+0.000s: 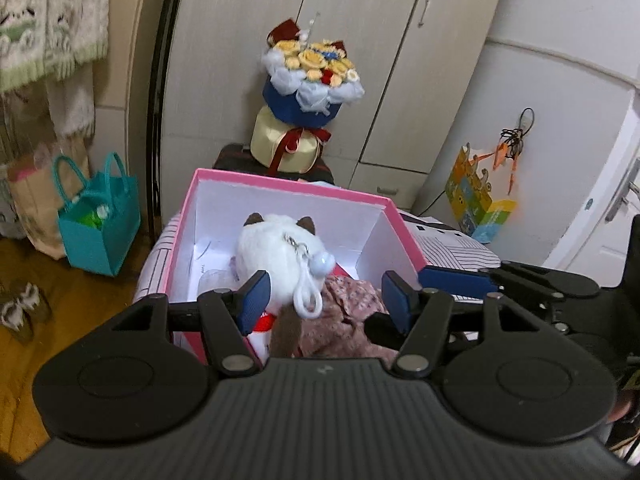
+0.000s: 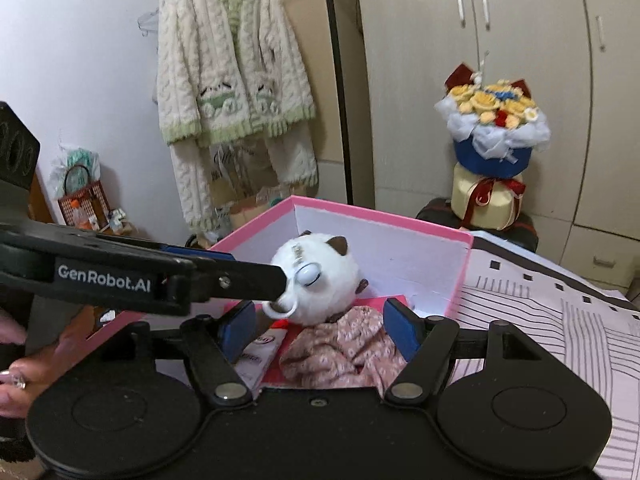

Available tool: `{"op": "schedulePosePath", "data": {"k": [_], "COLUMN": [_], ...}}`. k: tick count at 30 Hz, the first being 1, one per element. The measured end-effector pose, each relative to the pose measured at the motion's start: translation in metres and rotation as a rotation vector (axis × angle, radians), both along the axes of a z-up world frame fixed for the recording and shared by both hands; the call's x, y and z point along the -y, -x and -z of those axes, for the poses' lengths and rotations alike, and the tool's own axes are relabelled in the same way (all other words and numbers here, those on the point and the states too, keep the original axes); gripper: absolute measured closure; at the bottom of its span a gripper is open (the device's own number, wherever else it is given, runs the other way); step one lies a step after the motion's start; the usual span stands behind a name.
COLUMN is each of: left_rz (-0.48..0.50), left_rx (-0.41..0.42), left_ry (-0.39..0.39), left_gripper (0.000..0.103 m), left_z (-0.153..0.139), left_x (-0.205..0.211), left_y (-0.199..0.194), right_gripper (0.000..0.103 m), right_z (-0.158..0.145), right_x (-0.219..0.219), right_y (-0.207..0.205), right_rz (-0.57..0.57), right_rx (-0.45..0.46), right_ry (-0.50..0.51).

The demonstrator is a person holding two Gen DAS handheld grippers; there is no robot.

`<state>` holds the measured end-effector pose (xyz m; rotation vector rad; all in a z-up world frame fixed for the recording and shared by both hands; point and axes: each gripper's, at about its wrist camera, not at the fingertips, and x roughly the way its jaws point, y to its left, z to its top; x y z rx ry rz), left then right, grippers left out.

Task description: Organize soft objects

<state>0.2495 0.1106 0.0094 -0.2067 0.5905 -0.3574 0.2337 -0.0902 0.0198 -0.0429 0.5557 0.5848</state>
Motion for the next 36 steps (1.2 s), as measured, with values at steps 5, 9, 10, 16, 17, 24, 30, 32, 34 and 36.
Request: {"op": "schedulePosePath", "data": {"k": [5, 9, 10, 16, 17, 24, 30, 32, 34, 36], "left_rz": [0.0, -0.007, -0.008, -0.01, -0.011, -0.011, 0.014, 0.004, -0.012, -0.033], "left_rx": [0.065, 0.11, 0.119, 0.16, 0.168, 0.211, 0.248, 0.262, 0.238, 0.218], "left_ry": [-0.027, -0.06, -0.067, -0.091, -0.095, -0.132, -0.131, -0.125, -0.13, -0.159], "left_gripper": [0.042, 0.04, 0.039, 0.034, 0.033, 0.023, 0.005, 0.0, 0.0, 0.0], "left_z": [-0.011, -0.023, -0.025, -0.041, -0.044, -0.054, -0.057, -0.056, -0.055, -0.056], "left_x": [0.003, 0.007, 0.007, 0.015, 0.017, 0.03, 0.04, 0.042, 0.045, 0.049], "left_y": [0.038, 0.063, 0.07, 0.108, 0.114, 0.149, 0.177, 0.184, 0.186, 0.188], "right_gripper": [0.028, 0.028, 0.028, 0.023, 0.021, 0.012, 0.003, 0.001, 0.0, 0.0], "right_z": [-0.003, -0.008, -0.01, -0.025, -0.027, -0.037, -0.042, -0.045, -0.051, -0.057], "right_x": [0.012, 0.022, 0.025, 0.042, 0.044, 0.068, 0.087, 0.09, 0.092, 0.095], "right_y": [0.029, 0.052, 0.057, 0.094, 0.099, 0.13, 0.154, 0.163, 0.171, 0.183], "right_rz": [0.014, 0.036, 0.041, 0.098, 0.107, 0.191, 0.258, 0.292, 0.33, 0.359], "right_rx": [0.047, 0.081, 0.089, 0.129, 0.133, 0.142, 0.16, 0.168, 0.155, 0.168], "right_ry": [-0.018, -0.014, -0.014, 0.001, 0.002, -0.017, -0.003, 0.028, 0.058, 0.084]}}
